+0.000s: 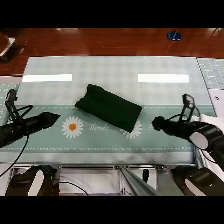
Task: Fold the shirts.
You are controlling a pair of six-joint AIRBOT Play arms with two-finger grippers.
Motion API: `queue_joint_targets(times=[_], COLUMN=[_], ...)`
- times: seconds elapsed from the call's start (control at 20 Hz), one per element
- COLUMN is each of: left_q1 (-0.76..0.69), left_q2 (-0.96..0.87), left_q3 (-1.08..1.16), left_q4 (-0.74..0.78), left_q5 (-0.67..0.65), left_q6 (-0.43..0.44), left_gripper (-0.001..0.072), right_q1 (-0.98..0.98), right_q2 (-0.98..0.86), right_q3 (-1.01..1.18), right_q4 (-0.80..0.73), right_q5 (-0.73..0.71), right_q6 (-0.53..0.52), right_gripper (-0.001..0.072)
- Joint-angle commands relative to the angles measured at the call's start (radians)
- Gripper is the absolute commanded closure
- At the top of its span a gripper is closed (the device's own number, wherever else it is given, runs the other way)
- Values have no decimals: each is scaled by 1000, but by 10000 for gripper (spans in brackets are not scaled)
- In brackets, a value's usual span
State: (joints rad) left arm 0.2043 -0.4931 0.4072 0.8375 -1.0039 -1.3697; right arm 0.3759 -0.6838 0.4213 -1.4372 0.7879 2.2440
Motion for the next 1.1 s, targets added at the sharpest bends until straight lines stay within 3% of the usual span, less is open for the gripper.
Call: queue_joint_targets(times=[0.0, 0.1, 0.2, 0.7, 0.8, 0.9, 1.05], left_q1=[-2, -2, -1, -1, -1, -1, -1], left_q2=[-1, -1, -1, -1, -1, -1, -1], left_q3=[0, 0, 0, 0, 0, 0, 0], left_q4=[0, 0, 0, 0, 0, 0, 0], left_q5=[-10, -21, -25, -28, -25, -25, -26], left_q6=[0, 1, 1, 1, 1, 1, 1], left_gripper=[689, 689, 689, 689, 689, 689, 689], right_q1=[-27, -108, -194, -149, -114, -96, -95], right_q2=[-120, -234, -328, -750, -812, -839, -817], right_q3=[-85, -46, 2, 306, 383, 462, 594], right_q4=[429, 681, 837, 875, 876, 877, 837], right_q5=[-143, -108, -28, 56, 111, 167, 235], right_q6=[-280, -549, -726, -778, -817, -908, -925], right_gripper=[306, 306, 306, 307, 416, 688, 690])
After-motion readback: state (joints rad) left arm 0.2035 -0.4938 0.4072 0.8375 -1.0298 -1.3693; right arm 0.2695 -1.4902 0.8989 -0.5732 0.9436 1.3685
